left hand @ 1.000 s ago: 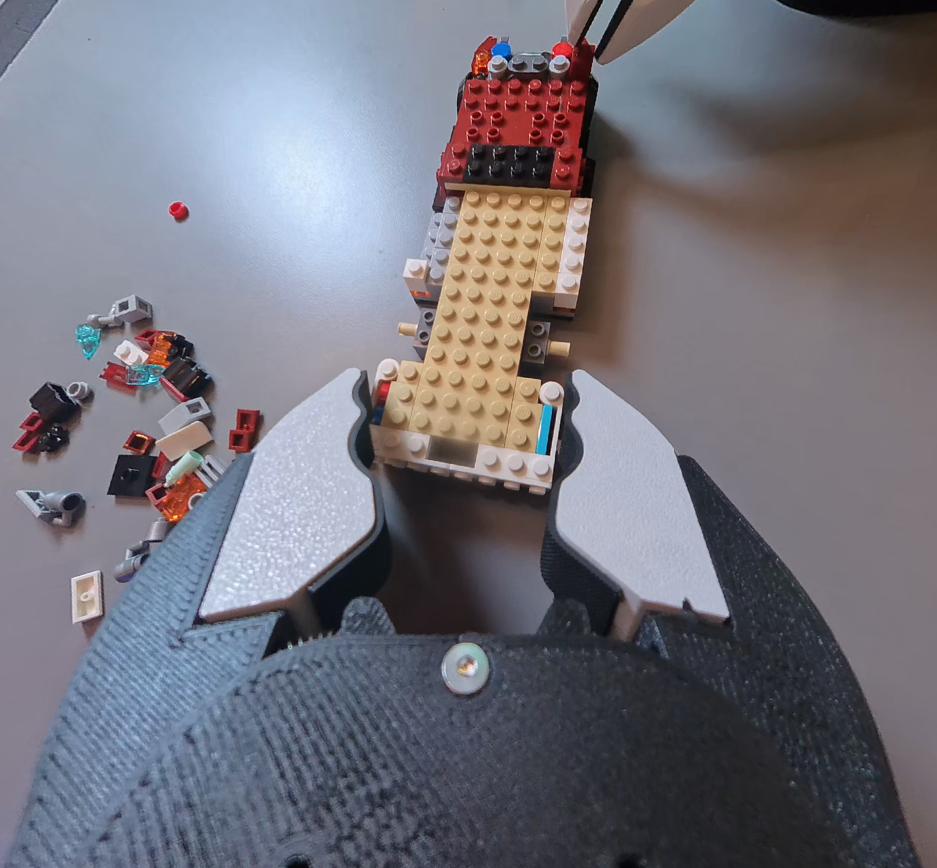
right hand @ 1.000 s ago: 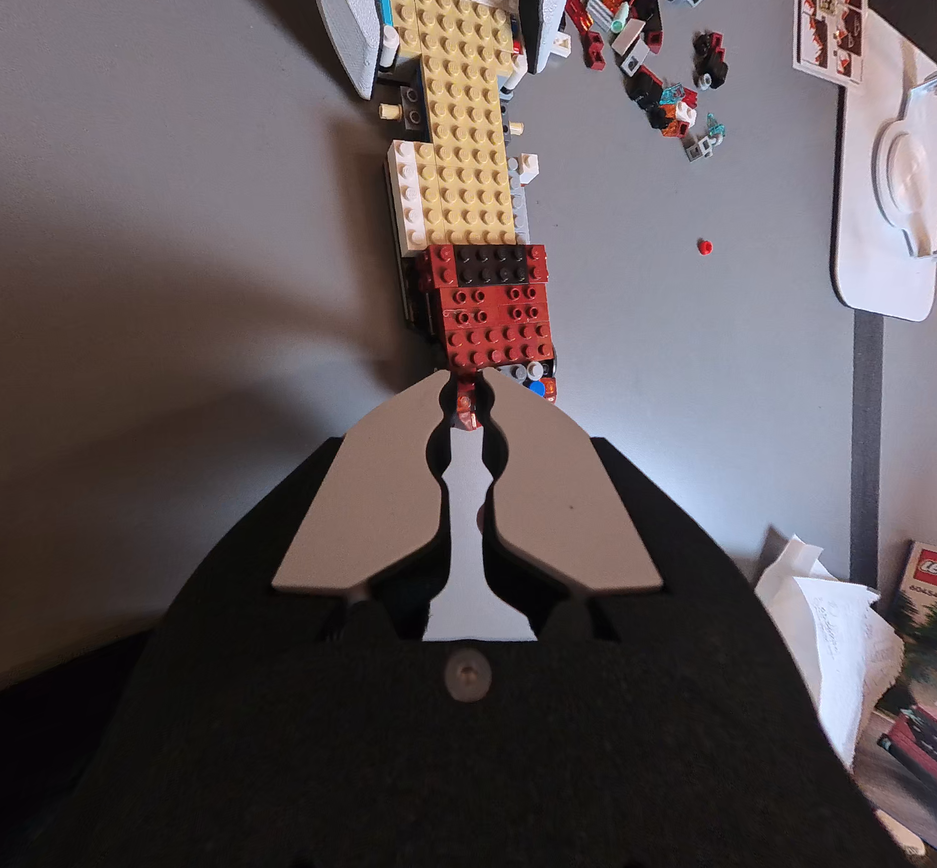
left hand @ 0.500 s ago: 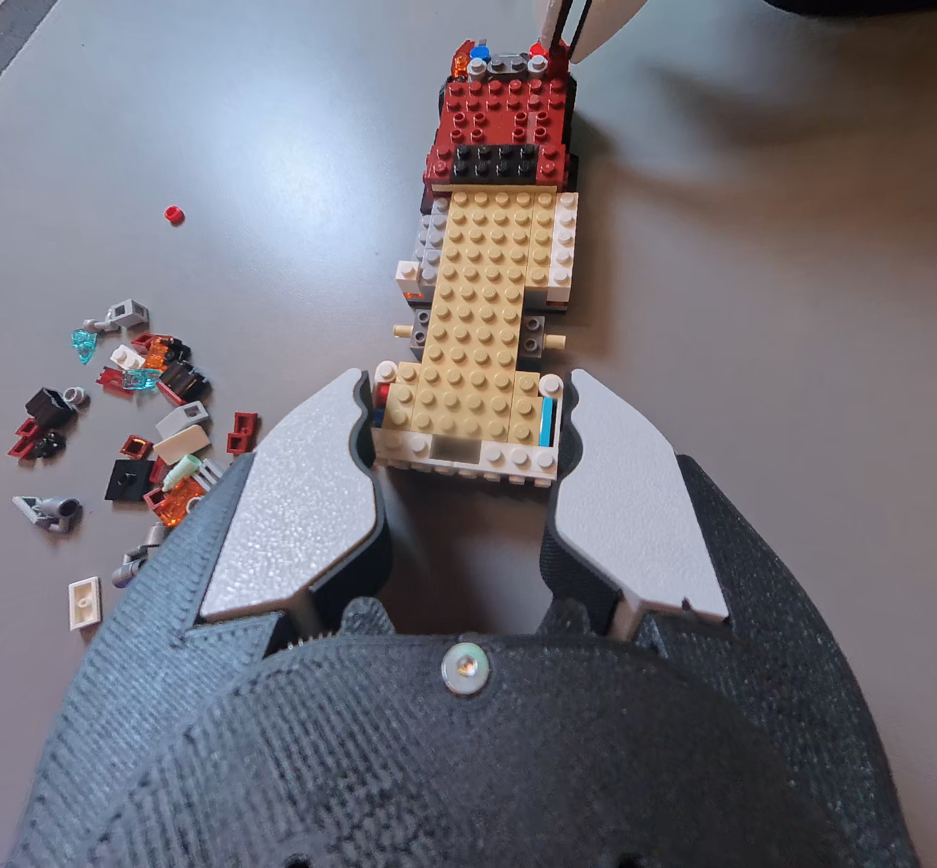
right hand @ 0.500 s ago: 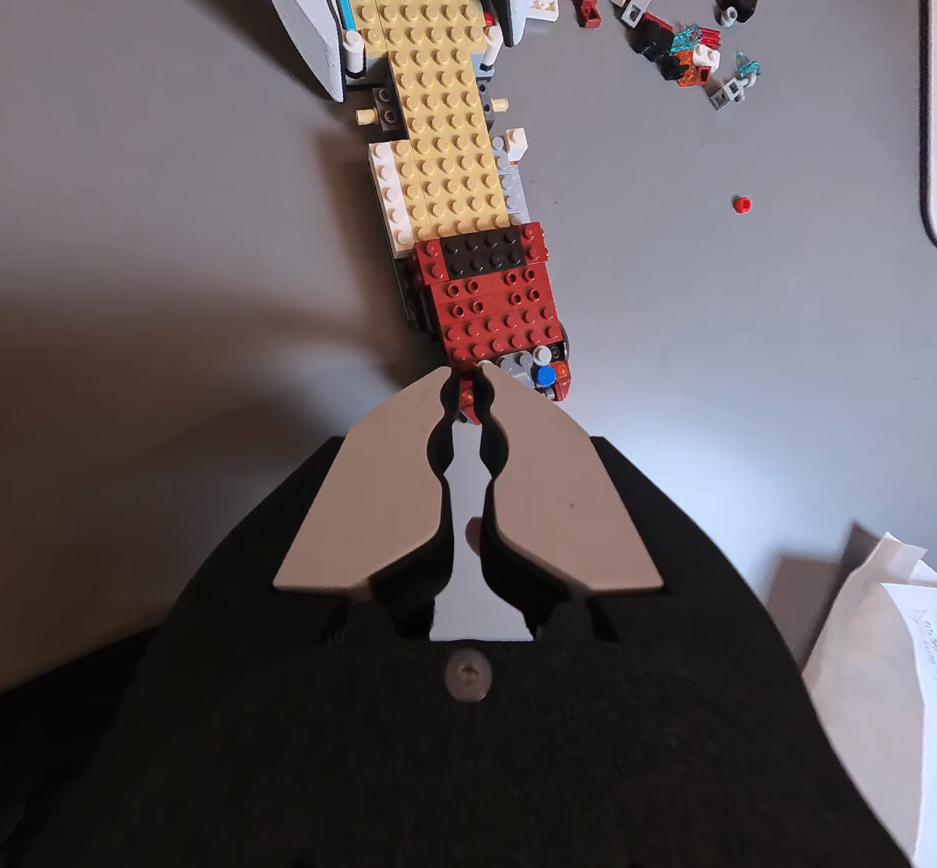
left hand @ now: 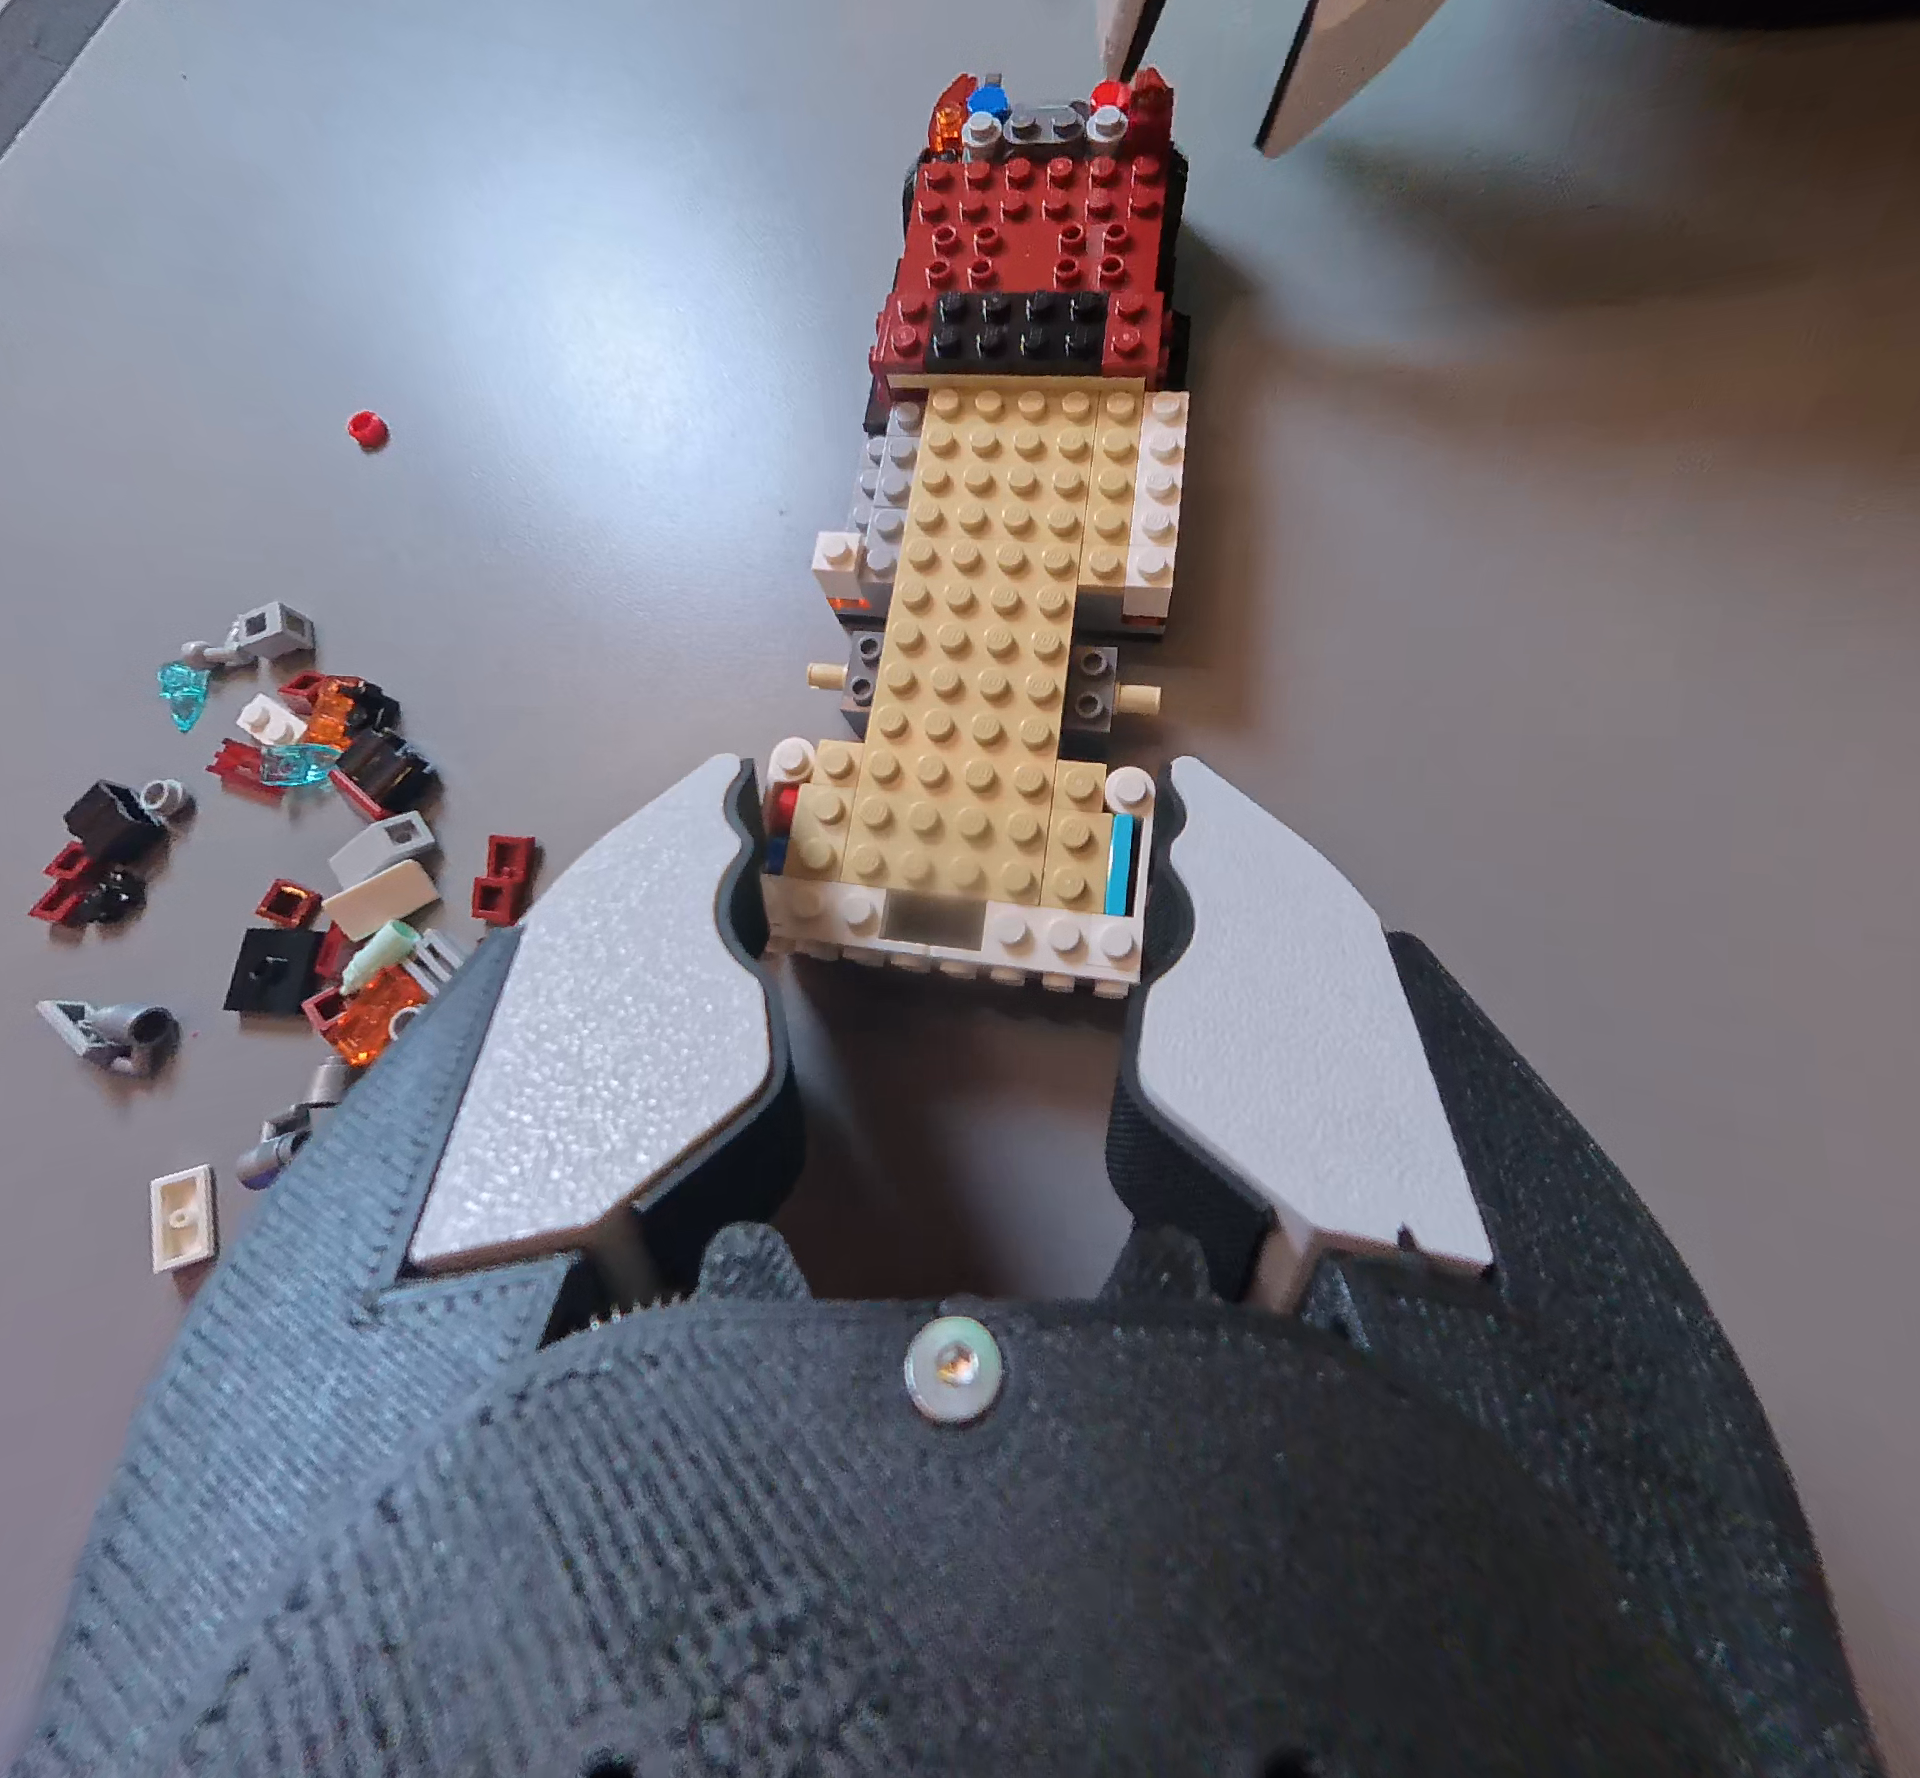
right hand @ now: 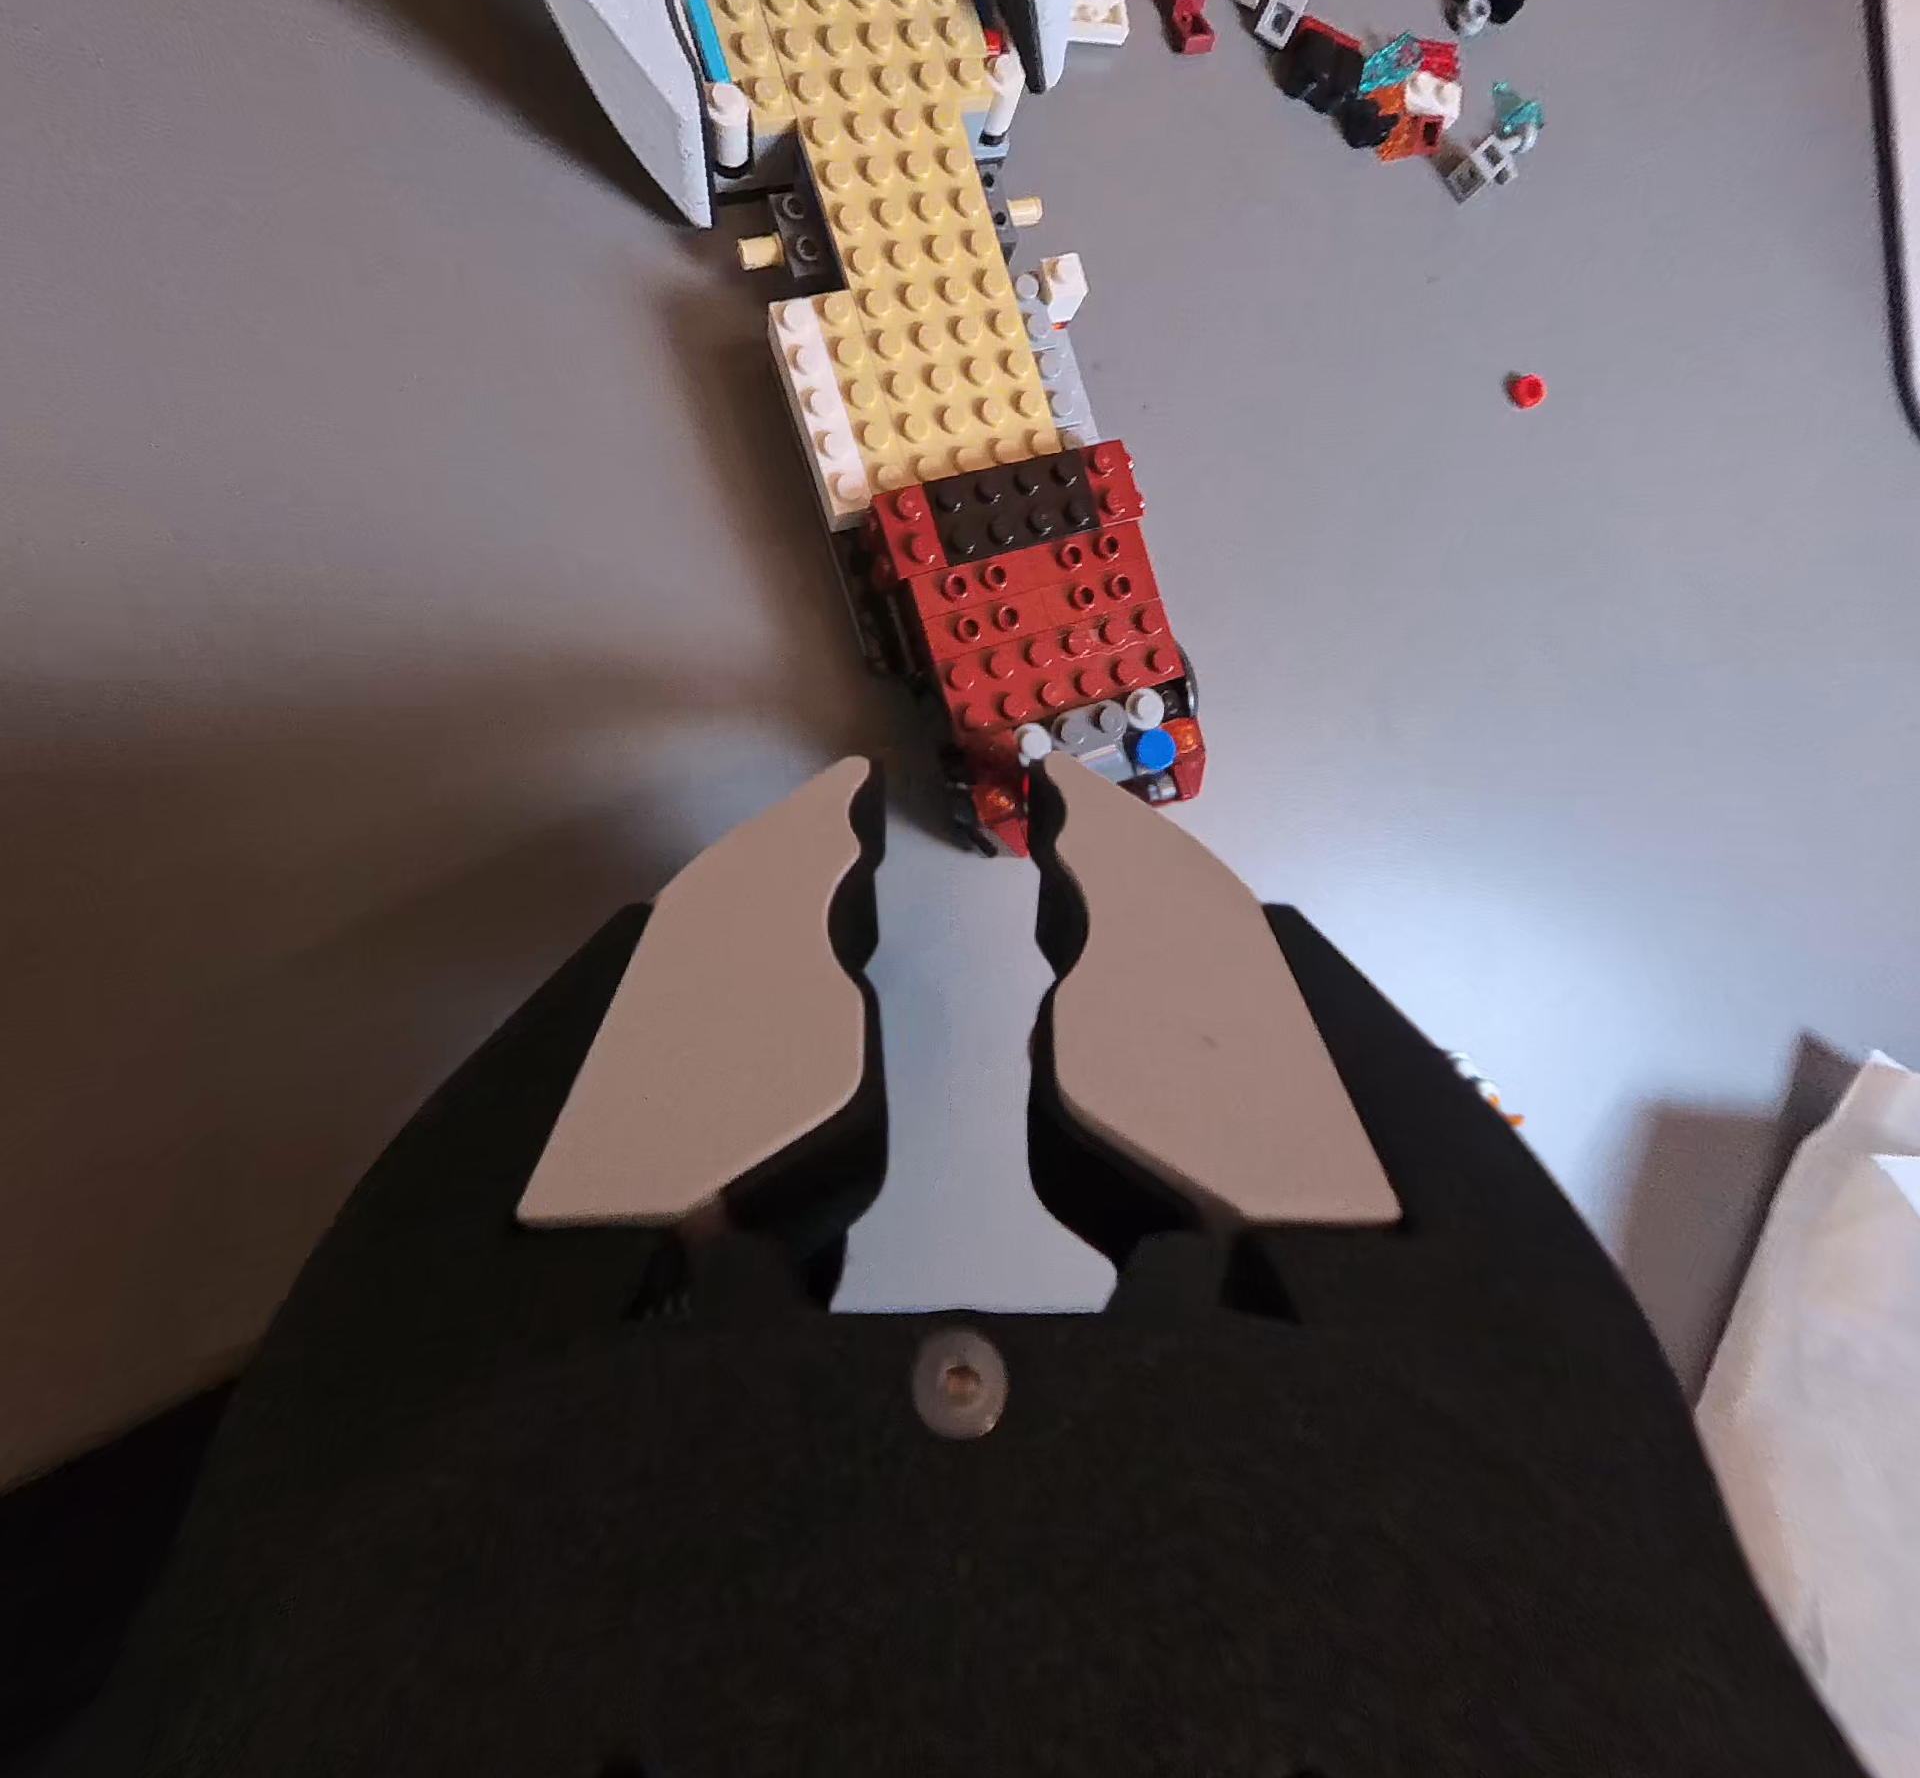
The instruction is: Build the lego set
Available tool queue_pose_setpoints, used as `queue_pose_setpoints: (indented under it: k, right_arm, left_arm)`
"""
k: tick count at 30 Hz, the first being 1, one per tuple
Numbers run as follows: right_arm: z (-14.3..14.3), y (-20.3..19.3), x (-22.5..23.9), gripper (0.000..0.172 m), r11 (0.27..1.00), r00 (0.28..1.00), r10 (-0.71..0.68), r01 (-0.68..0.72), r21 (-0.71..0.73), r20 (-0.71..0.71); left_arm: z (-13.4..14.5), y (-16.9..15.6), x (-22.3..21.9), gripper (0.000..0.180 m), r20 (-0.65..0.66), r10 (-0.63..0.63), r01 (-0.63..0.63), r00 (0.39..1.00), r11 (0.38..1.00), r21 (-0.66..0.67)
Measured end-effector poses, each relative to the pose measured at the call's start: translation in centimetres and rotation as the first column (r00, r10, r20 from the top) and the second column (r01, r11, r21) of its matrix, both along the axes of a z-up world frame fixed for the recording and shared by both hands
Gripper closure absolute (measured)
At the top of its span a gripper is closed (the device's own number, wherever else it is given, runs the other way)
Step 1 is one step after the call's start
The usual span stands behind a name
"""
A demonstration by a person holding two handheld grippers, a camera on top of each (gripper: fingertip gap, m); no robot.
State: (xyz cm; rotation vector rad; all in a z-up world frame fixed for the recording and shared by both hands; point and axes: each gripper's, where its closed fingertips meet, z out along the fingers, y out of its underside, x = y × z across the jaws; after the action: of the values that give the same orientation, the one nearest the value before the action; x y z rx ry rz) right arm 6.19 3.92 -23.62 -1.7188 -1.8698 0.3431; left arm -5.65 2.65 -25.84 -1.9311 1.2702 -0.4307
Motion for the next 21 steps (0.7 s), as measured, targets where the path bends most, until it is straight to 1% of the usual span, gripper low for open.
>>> queue_pose_setpoints:
  k: [2,6,8,12,15,17,21]
  right_arm:
    - [0.25,0.07,0.29,0.146,0.999,1.000,0.015,-0.015,0.037,-0.013]
    - [0.77,0.54,0.06,0.156,0.996,0.999,0.013,-0.010,0.084,-0.036]
    - [0.81,0.74,-0.11,0.162,0.995,0.999,0.023,-0.020,0.102,-0.025]
    - [0.49,0.62,-0.46,0.167,0.993,0.999,0.048,-0.048,0.112,0.005]
    - [0.40,0.67,-0.47,0.167,0.991,0.998,0.055,-0.059,0.122,0.033]
    - [0.50,0.78,-0.46,0.162,0.990,0.997,0.060,-0.064,0.124,0.042]
    - [0.46,0.86,-0.41,0.162,0.991,0.996,0.071,-0.077,0.105,0.059]
  left_arm:
    - [0.01,0.00,0.00,0.109,0.000,0.001,-0.001,1.000,1.000,0.000]
    - [0.01,0.01,0.00,0.109,0.002,0.000,0.000,1.000,1.000,-0.001]
    - [0.01,0.00,0.00,0.108,0.001,0.001,-0.001,1.000,1.000,-0.001]
    - [0.01,0.01,-0.01,0.108,0.001,0.001,-0.001,1.000,1.000,-0.001]
    - [0.00,0.02,-0.02,0.108,0.002,0.001,-0.001,1.000,1.000,-0.001]
    - [0.00,0.03,-0.02,0.108,0.002,0.000,0.000,1.000,1.000,-0.001]
    - [0.00,0.05,-0.03,0.108,0.002,-0.002,0.002,1.000,1.000,-0.001]
